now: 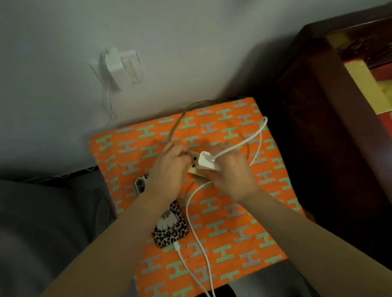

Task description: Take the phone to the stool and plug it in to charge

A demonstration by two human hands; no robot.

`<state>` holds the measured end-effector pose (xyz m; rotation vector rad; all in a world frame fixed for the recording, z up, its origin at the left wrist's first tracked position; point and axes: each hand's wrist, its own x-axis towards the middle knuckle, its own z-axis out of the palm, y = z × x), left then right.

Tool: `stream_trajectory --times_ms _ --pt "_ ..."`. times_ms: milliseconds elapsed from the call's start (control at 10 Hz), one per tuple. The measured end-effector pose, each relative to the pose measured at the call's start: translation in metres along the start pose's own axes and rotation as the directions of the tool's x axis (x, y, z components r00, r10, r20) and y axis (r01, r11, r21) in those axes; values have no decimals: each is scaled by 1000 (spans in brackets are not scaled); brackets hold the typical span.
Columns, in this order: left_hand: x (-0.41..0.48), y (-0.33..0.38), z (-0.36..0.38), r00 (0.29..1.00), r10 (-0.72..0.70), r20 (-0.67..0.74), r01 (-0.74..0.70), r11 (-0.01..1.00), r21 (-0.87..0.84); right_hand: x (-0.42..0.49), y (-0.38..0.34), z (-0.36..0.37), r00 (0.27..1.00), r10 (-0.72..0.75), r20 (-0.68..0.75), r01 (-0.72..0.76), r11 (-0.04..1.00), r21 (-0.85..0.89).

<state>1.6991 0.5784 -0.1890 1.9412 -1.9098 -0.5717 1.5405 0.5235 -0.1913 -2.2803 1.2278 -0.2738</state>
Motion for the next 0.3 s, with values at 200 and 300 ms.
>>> stream_trajectory --times_ms 200,300 --pt "8 5 -13 985 12 170 -35 990 136 4 -15 -23 987 93 131 -80 992 -98" --pt "5 12 -47 985 -1 170 -20 992 127 -10 -26 -58 959 201 199 -171 973 -155"
